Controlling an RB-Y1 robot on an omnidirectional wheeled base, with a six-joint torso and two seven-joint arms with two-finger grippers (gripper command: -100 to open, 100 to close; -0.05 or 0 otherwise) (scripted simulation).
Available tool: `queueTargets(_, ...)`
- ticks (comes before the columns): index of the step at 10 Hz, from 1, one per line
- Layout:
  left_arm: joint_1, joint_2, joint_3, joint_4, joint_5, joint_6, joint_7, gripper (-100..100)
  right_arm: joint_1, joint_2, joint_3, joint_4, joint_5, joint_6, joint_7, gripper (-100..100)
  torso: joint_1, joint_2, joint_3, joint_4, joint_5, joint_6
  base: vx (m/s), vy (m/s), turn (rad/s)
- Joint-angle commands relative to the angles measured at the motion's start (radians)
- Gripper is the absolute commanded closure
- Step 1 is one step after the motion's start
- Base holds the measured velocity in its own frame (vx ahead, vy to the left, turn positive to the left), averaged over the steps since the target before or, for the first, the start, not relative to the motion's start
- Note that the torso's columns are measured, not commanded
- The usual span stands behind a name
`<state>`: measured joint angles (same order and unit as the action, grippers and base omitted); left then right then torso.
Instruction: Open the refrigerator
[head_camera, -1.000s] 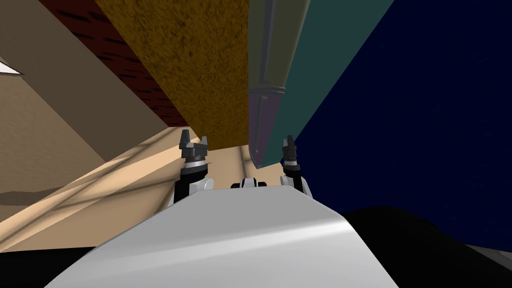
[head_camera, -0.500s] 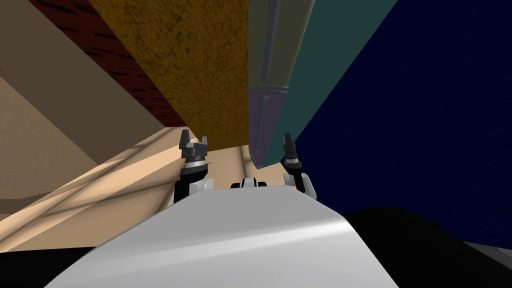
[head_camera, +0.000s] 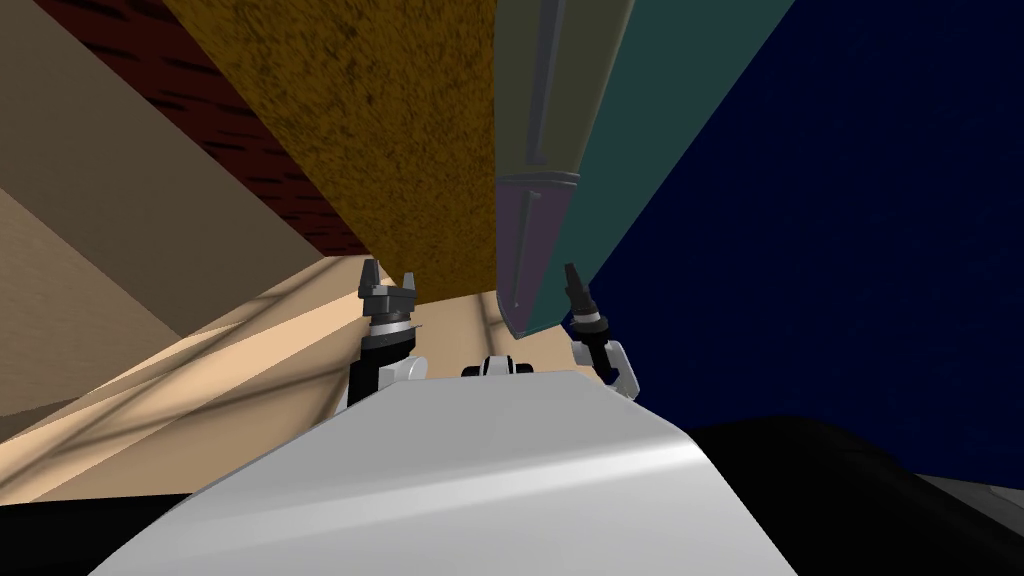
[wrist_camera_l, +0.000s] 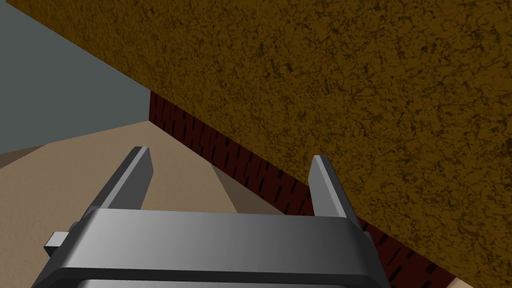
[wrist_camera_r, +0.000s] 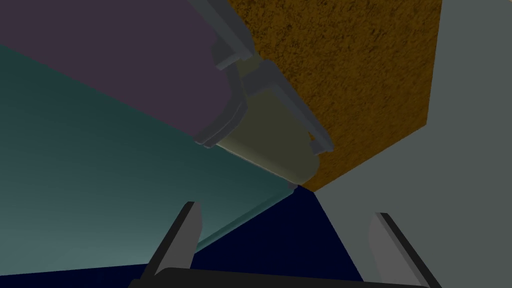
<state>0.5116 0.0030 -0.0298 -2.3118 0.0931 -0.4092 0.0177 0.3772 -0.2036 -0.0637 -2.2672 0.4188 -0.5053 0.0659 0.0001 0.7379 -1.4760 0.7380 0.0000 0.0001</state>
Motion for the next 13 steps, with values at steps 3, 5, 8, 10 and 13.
queueTargets(3, 0.0, 0.0, 0.0, 0.0, 0.0, 0.0, 0.0, 0, -0.054, -0.046, -0.05, -0.007, 0.129, -0.019, -0.015, -100, 0.0, 0.0, 0.0, 0.0, 0.0, 0.0, 0.027, 0.048, -0.045)
queueTargets(5, 0.0, 0.0, 0.0, 0.0, 0.0, 0.0, 0.0, 0, -0.077, -0.065, -0.071, -0.01, 0.186, -0.027, -0.021, -100, 0.0, 0.0, 0.0, 0.0, 0.0, 0.0, 0.04, 0.054, -0.043)
queueTargets(8, 0.0, 0.0, 0.0, 0.0, 0.0, 0.0, 0.0, 0, -0.101, -0.085, -0.093, -0.013, 0.274, -0.035, -0.026, -100, -0.001, 0.001, 0.0, 0.0, 0.0, 0.0, 0.029, 0.043, -0.037)
queueTargets(10, 0.0, 0.0, 0.0, 0.0, 0.0, 0.0, 0.0, 0, -0.126, -0.105, -0.115, -0.015, 0.334, -0.043, -0.031, -100, 0.0, 0.0, 0.0, 0.0, 0.0, 0.0, 0.028, 0.047, -0.038)
queueTargets(13, 0.0, 0.0, 0.0, 0.0, 0.0, 0.0, 0.0, 0, -0.177, -0.145, -0.161, -0.016, 0.426, -0.059, -0.041, -100, 0.0, 0.0, 0.0, 0.0, 0.0, 0.0, 0.035, 0.055, -0.037)
